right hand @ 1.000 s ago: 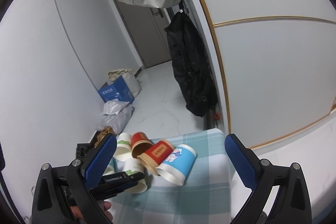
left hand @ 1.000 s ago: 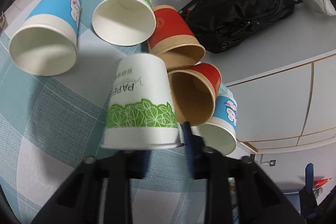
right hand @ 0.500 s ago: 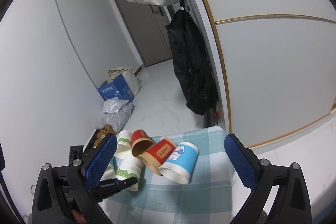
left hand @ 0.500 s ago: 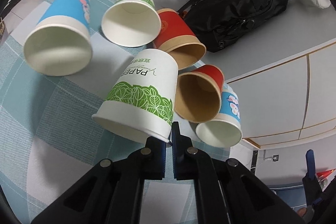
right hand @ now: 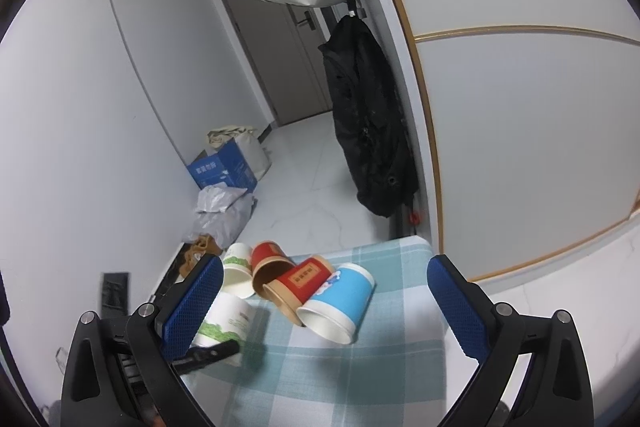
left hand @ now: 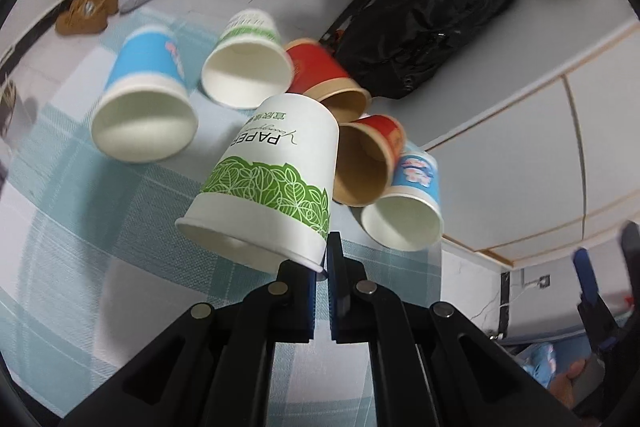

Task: Flip cup upright
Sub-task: 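Lift the white green-leaf cup with the left gripper and carry it toward the table edge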

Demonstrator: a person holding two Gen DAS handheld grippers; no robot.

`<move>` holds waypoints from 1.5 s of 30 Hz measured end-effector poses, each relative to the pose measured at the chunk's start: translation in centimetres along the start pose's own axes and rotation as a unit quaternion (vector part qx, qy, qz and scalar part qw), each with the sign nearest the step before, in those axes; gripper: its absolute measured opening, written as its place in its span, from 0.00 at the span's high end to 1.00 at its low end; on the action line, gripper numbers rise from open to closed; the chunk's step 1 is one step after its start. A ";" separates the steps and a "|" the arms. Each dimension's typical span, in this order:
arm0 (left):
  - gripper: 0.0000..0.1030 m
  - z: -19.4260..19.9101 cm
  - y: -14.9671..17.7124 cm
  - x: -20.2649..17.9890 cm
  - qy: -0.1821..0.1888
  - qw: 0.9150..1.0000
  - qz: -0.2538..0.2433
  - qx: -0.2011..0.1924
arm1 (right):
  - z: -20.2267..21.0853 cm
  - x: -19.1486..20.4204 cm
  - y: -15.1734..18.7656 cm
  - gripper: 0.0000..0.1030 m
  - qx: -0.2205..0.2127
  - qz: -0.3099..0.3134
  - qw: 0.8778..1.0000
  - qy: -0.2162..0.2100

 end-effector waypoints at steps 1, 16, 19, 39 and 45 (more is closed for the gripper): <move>0.99 0.2 0.0 0.0 0.000 1.000 -0.006 -0.002 | 0.0 -0.1 0.1 0.00 0.002 -0.001 1.000 0.000; 0.99 7.4 2.7 -2.1 0.011 0.999 -0.030 -0.038 | 3.1 1.0 4.6 0.00 0.003 0.022 1.000 -0.018; 0.99 8.0 4.0 -2.3 0.015 0.999 -0.034 -0.040 | 3.9 1.0 6.1 0.00 0.010 0.022 0.999 -0.022; 0.99 1.7 9.1 2.2 0.027 0.999 0.013 0.021 | 6.2 0.9 8.9 0.00 0.012 0.033 0.999 -0.011; 0.99 1.1 9.2 1.6 0.028 0.999 0.001 0.022 | 6.3 0.8 8.9 0.00 0.012 0.029 0.999 -0.010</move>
Point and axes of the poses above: each gripper's, at about its wrist camera, not at the fingertips, and z roughly against the way its jaws point, x to its left, y to its underside, the point moved 4 cm from there along -z, roughly the way its jaws point, and after that the axes turned 14 degrees about -z, right-handed, at the moved point
